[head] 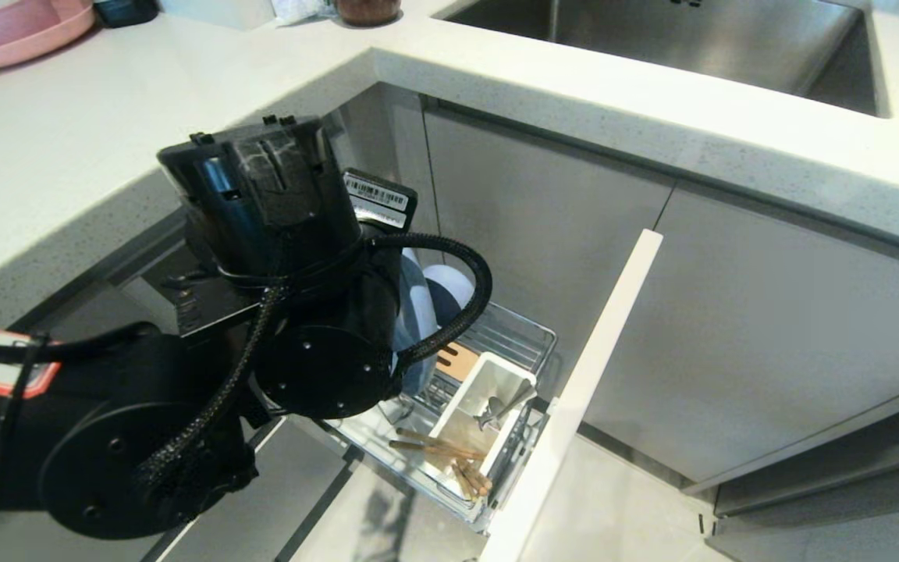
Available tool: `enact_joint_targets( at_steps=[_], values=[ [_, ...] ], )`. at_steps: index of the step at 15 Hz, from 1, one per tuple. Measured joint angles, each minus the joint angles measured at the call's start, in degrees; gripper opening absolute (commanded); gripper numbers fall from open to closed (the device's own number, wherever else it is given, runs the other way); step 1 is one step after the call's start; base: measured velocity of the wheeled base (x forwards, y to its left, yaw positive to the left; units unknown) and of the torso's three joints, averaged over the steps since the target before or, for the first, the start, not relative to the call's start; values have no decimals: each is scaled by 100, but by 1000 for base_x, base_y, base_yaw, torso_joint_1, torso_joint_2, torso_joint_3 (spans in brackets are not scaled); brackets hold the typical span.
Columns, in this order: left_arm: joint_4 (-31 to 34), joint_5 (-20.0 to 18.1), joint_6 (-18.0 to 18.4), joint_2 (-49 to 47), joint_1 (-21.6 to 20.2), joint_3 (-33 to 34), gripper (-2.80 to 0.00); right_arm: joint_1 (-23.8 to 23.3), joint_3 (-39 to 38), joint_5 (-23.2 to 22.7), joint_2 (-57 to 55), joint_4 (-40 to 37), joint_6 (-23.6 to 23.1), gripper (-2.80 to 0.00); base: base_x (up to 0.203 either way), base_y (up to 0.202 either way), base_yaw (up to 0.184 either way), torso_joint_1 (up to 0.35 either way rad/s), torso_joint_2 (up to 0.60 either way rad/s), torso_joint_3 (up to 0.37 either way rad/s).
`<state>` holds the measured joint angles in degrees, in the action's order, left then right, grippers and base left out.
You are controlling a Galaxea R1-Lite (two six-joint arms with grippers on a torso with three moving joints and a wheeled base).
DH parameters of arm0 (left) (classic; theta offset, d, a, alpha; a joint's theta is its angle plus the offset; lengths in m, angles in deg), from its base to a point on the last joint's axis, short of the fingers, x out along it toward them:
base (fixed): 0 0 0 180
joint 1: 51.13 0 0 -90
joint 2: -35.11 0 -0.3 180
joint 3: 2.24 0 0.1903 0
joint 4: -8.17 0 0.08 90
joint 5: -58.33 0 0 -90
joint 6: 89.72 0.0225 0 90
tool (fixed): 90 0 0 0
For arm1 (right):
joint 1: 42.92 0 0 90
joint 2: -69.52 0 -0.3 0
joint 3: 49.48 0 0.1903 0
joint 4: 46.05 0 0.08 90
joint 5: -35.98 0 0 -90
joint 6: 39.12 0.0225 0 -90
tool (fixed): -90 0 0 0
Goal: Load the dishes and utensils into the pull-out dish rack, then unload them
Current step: Pick up the plate and place it in the cupboard
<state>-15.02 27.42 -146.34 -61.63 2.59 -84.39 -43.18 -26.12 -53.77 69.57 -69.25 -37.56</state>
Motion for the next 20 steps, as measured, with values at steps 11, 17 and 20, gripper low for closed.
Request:
enact_joint_targets(
  at_steps=[11,17,20],
  values=[
    [25,70,-356,-529,-373,17,-280,0,0,0,-2,0,1,-280,0,0,0,0,0,0],
    [17,92,-389,-747,-570,16,-280,0,0,2,-2,-2,1,-280,0,0,0,0,0,0],
    [44,98,-381,-786,-705,65,-280,0,0,0,0,-2,1,-280,0,0,0,0,0,0]
  ],
)
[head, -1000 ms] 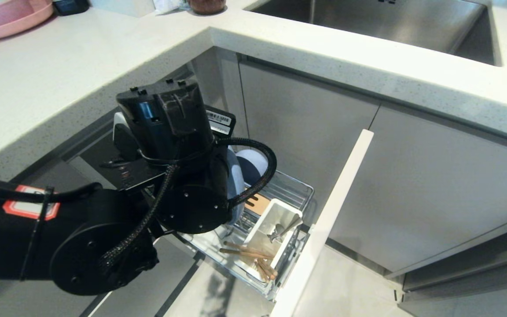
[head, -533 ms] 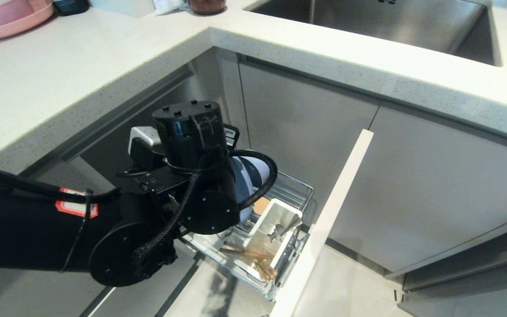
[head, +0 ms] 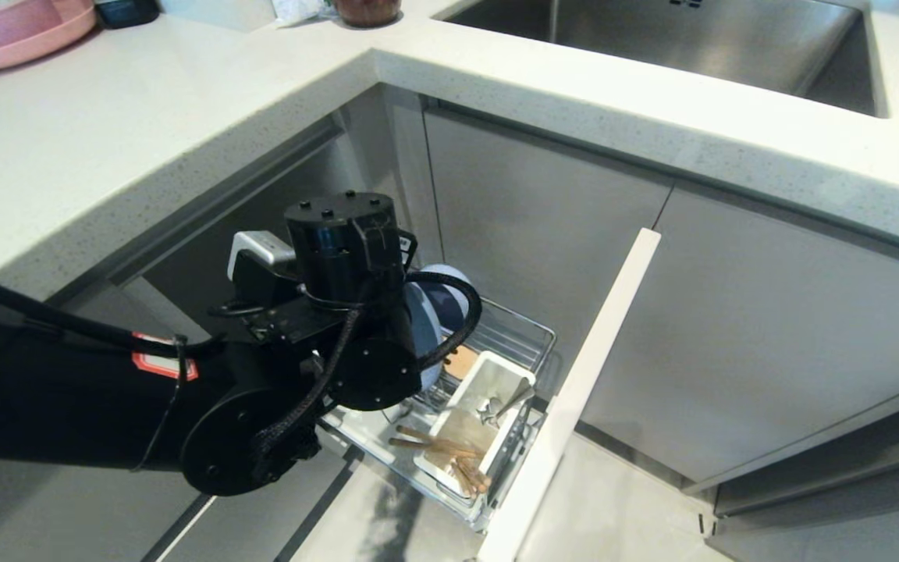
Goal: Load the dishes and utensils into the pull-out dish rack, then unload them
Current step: Pick up the plate and place it in the cupboard
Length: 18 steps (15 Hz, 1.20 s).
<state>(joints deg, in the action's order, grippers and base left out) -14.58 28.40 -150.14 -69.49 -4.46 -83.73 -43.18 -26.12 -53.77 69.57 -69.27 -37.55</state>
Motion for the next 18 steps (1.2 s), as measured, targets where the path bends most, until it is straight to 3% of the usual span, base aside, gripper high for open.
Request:
enact_joint_targets(
  at_steps=[18],
  values=[
    [347,-89,-101,-163,-280,103,-280,0,0,0,0,2,0,-280,0,0,0,0,0,0]
  ],
)
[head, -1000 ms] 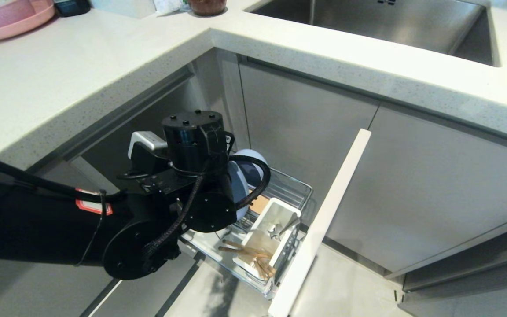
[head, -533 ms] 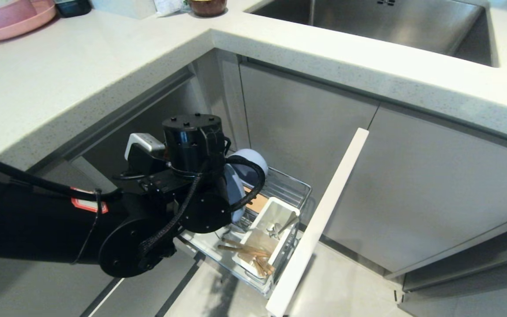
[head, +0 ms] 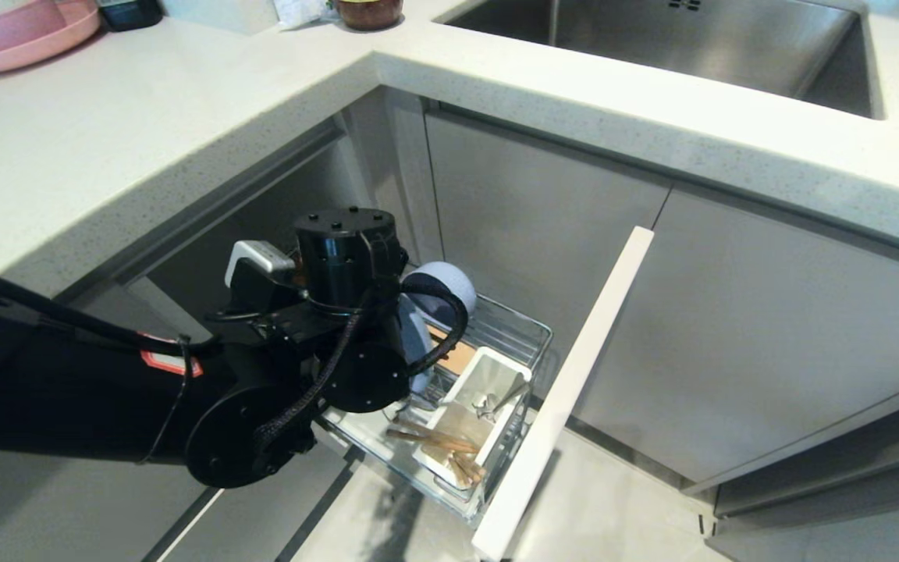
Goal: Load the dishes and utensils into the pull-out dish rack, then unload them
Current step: Pick up the plate and place it in the cupboard, then take the plate out of the cupboard
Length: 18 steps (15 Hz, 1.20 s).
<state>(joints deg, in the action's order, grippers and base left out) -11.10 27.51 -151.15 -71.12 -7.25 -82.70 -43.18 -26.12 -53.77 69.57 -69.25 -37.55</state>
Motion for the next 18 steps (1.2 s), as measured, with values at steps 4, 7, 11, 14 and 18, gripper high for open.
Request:
enact_joint_targets(
  at_steps=[4,7,11,14,18],
  values=[
    [18,-39,5,-62,0,-2,0,0,0,2,-2,0,-1,-280,0,0,0,0,0,0],
    [46,-33,11,-85,4,0,0,5,0,-2,-1,3,-1,-280,0,0,0,0,0,0],
    [321,-33,-21,-36,8,-11,0,0,0,2,-2,0,-1,-280,0,0,0,0,0,0],
    [733,-28,-111,121,50,-26,0,0,0,2,-1,0,0,-280,0,0,0,0,0,0],
    [1471,-24,-119,546,297,-105,0,0,0,2,0,0,0,-280,0,0,0,0,0,0]
  ],
)
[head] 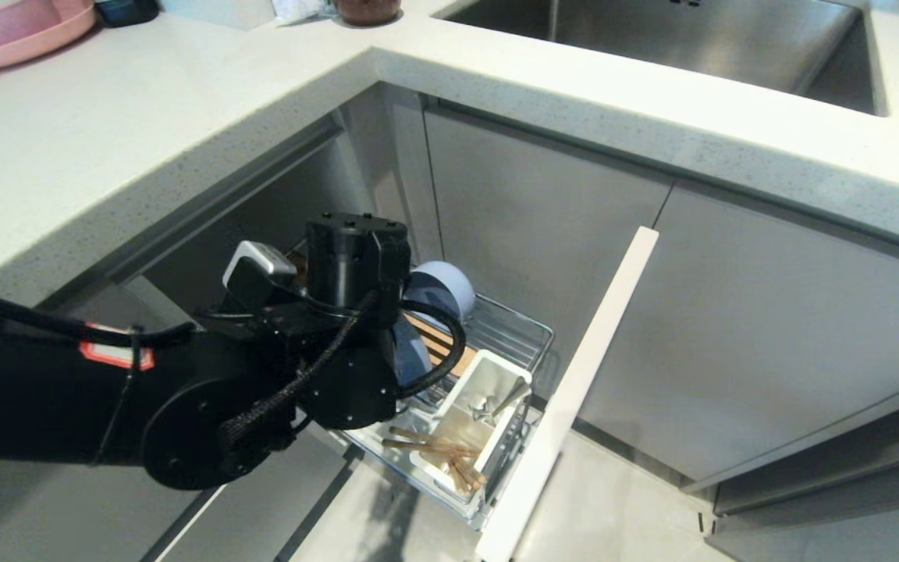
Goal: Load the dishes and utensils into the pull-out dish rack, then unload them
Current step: Take the plate out of the cupboard
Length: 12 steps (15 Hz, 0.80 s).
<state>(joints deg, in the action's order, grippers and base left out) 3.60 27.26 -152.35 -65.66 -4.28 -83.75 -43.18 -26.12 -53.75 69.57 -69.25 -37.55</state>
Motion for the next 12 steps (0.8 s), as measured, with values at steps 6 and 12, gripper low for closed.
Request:
enact_joint_targets(
  at_steps=[6,12],
  values=[
    [1232,33,55,855,474,-262,-280,1,0,-2,-2,0,0,-280,0,0,0,0,0,0],
    [1602,80,687,1512,676,-410,-280,0,0,-2,-2,0,0,-280,0,0,0,0,0,0]
  ],
)
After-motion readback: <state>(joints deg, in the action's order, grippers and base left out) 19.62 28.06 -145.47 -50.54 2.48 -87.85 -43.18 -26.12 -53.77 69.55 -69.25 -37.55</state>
